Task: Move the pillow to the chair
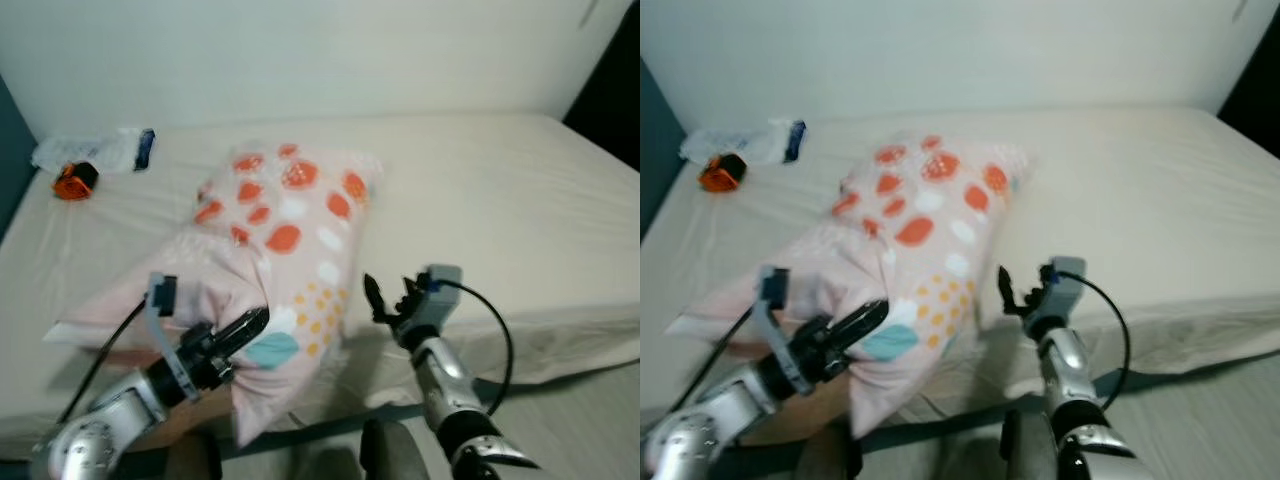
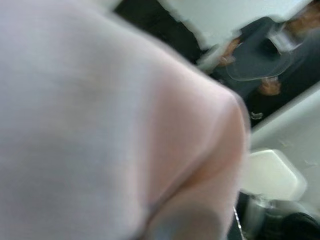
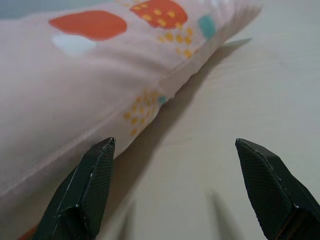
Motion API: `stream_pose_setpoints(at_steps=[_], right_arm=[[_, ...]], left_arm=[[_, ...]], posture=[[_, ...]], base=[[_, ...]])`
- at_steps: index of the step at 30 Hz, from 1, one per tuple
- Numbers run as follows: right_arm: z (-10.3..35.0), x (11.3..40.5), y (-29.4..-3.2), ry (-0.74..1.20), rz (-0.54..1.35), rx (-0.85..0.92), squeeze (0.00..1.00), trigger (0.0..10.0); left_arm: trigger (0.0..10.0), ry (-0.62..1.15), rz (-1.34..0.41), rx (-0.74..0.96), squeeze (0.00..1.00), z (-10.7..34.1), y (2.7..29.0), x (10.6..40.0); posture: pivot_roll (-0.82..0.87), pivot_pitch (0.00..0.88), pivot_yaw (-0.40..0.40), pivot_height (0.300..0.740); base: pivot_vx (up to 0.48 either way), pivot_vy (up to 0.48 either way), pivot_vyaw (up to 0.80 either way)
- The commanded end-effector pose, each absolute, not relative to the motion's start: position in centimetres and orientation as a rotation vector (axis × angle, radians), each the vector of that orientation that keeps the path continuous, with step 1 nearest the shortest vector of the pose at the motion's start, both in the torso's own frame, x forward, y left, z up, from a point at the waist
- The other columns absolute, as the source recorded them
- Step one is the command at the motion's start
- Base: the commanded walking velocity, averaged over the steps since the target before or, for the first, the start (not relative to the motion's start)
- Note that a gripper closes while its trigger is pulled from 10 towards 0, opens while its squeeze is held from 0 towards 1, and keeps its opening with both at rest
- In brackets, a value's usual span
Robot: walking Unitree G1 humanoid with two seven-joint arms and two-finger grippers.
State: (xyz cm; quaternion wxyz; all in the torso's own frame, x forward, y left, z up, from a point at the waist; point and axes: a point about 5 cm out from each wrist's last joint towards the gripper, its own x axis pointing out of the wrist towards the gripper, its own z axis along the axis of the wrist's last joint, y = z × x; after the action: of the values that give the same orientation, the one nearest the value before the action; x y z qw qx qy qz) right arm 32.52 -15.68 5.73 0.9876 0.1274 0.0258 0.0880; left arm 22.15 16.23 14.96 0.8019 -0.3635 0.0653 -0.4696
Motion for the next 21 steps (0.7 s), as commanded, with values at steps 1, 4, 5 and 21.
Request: stream_pose_setpoints(at_steps=[1, 4, 5, 21], right_arm=[[5.3, 32.3, -15.2, 0.064, 0.189, 0.254, 0.00, 10.0], [5.3, 32.3, -15.2, 0.064, 0.189, 0.254, 0.00, 10.0], [5.3, 32.2, -14.9, 0.062, 0.199, 0.248, 0.00, 10.0], [3.3, 30.2, -14.1, 0.118, 0.208, 0.172, 0.00, 10.0]], left_arm=[[0.0, 0.030, -1.172, -0.789, 0.00, 18.0, 15.8, 20.8], [0.0, 0.030, -1.172, -0.789, 0.00, 18.0, 15.8, 20.8], [0.0, -0.022, -1.071, -0.772, 0.00, 18.3, 16.2, 21.5], [10.0, 0.161, -0.215, -0.404, 0.00, 9.8, 17.2, 27.5]], posture=[[0.09, 0.000, -0.081, 0.561], [0.09, 0.000, -0.081, 0.561], [0.09, 0.000, -0.084, 0.561], [0.06, 0.000, -0.089, 0.561]], base=[[0.000, 0.000, 0.00], [0.000, 0.000, 0.00], [0.000, 0.000, 0.00], [0.000, 0.000, 0.00]])
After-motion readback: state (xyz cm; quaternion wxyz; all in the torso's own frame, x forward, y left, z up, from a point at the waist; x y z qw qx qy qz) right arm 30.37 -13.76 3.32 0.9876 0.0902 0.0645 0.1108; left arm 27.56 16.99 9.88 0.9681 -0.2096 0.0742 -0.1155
